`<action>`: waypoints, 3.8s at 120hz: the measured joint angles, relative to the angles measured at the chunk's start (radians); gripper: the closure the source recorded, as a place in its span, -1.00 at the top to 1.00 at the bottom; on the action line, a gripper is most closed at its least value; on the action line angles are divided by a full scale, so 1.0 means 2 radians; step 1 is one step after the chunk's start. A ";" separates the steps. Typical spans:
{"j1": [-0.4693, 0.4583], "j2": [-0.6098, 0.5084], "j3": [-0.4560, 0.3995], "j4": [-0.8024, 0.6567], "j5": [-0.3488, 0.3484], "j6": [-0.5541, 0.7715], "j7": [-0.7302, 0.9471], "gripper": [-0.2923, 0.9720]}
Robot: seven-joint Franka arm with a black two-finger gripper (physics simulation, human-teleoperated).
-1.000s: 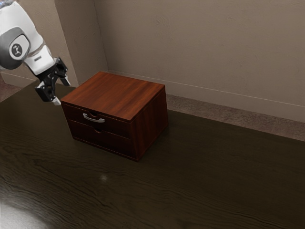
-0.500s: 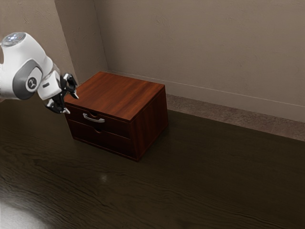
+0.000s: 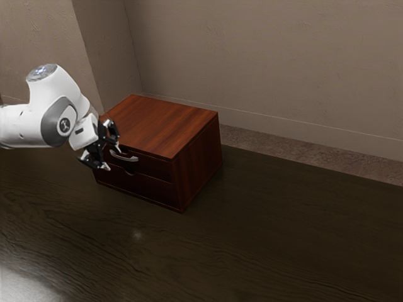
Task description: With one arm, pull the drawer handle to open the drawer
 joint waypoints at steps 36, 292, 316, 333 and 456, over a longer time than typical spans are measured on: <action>0.000 0.023 0.000 0.022 -0.003 0.004 0.013 -0.07; 0.006 -0.003 0.001 -0.016 -0.026 -0.012 0.037 -0.53; 0.004 -0.009 0.001 -0.026 -0.027 -0.012 0.038 -0.54; 0.005 -0.014 0.001 -0.031 -0.027 -0.012 0.038 -0.55; 0.003 -0.097 0.019 -0.121 -0.020 -0.007 0.041 -0.58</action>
